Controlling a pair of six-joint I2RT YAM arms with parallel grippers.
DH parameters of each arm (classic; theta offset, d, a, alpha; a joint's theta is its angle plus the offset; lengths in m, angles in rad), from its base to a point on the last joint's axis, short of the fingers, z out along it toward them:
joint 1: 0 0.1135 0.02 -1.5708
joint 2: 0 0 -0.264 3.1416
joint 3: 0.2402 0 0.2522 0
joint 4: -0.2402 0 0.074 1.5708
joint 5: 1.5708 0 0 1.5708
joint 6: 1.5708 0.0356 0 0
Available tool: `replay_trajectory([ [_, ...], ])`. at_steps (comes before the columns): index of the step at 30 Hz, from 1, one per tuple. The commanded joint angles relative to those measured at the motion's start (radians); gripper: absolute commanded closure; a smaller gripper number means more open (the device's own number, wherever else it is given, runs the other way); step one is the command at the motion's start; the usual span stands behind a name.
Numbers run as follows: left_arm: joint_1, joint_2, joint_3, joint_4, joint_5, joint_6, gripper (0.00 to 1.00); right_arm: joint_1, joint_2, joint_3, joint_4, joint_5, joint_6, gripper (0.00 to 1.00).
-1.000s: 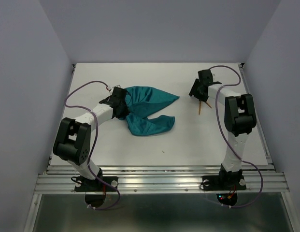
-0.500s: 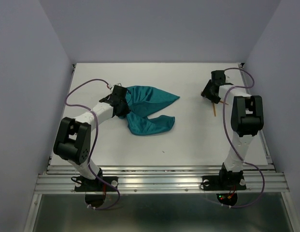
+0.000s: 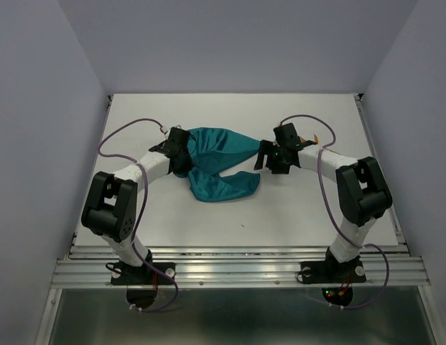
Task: Fold the napkin into a case and place the utensils inside
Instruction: Flatten out the crumpled napkin at the center of the board.
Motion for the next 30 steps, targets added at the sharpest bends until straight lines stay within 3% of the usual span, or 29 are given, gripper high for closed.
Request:
replay_trajectory([
  [1, -0.004, -0.02, 0.05, -0.007, -0.002, 0.005, 1.0, 0.069, -0.073, -0.1, 0.039, -0.049, 0.035, 0.2],
  [6, -0.004, -0.023, 0.068, -0.019, 0.003, 0.006, 1.0, 0.102, -0.061, -0.148, 0.084, -0.081, 0.084, 0.25],
  [10, -0.004, -0.028, 0.085, -0.025, 0.008, 0.015, 1.0, 0.112, -0.031, -0.139, 0.11, -0.104, 0.095, 0.38],
  [14, -0.004, -0.028, 0.105, -0.025, 0.017, 0.02, 1.0, 0.112, -0.003, -0.103, 0.164, -0.16, 0.109, 0.69],
  [15, -0.003, -0.028, 0.117, -0.025, 0.018, 0.021, 1.0, 0.112, 0.008, -0.077, 0.167, -0.167, 0.112, 0.82],
  [18, -0.003, -0.023, 0.151, -0.04, 0.017, 0.034, 1.0, 0.112, 0.011, -0.039, 0.165, -0.156, 0.118, 0.99],
  [30, 0.019, -0.083, 0.445, -0.154, -0.041, 0.12, 1.0, 0.112, -0.125, 0.212, 0.099, -0.07, 0.098, 0.99],
])
